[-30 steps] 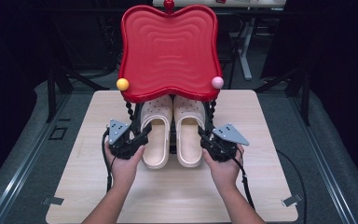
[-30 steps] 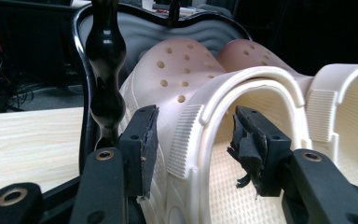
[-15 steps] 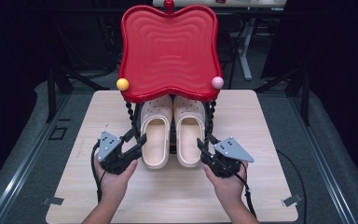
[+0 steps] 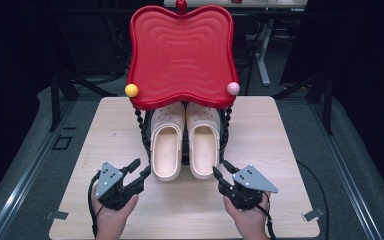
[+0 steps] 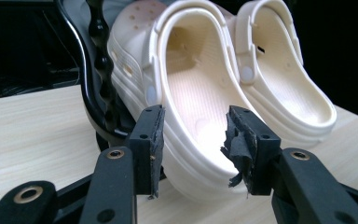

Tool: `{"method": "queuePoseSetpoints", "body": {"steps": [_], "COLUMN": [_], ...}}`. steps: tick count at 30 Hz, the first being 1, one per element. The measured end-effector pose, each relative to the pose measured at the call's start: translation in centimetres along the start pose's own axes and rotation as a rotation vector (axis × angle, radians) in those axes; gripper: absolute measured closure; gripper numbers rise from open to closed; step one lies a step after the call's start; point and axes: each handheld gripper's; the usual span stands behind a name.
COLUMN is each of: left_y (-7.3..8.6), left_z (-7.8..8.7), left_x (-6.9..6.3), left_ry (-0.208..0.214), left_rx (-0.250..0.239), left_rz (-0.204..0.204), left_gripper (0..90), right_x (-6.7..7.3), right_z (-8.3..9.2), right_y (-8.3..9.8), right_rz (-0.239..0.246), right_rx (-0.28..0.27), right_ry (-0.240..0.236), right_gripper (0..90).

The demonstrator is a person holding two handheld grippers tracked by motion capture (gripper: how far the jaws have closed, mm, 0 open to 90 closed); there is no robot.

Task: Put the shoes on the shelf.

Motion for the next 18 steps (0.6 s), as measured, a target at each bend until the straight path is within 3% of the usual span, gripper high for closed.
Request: {"method": "queuePoseSetpoints", "body": {"steps": [2,6,12,18], "left_y": [0.4,1.5,3.1,4.1], "left_z": [0.2,0.4,0.8,0.5], "left_x": [-0.2,-0.8,-1.8,-2.3], "left_ry": [-0.007,0.005,-0.016,-0.018], "left_rx": [-0.002,-0.014,0.032,0.05], "left_rz": [0.006,0.009,-0.009,-0.022], "left_gripper": [56.5,53.0,51.6,55.7], "right_x": [0.3,0.7,1.3,2.1], "right_z": [0.3,0.9,1.7,1.2], "right_y": [0.6,1.7,3.3,4.7], "right_rz": [0.001,-0.003,0.016,0.041], "right_rx": [0.003,-0.019,-0.006,0.02], "right_ry": [-0.008,0.032,0.016,0.013], "right_gripper": [59.7,57.3,67.1,73.9]}}
Point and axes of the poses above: each handheld gripper's, and its own axes: z roughly backward along the jaws, y roughly out of its underside, x roughly to its left, and after that the axes turned 2 degrees about y, right-handed
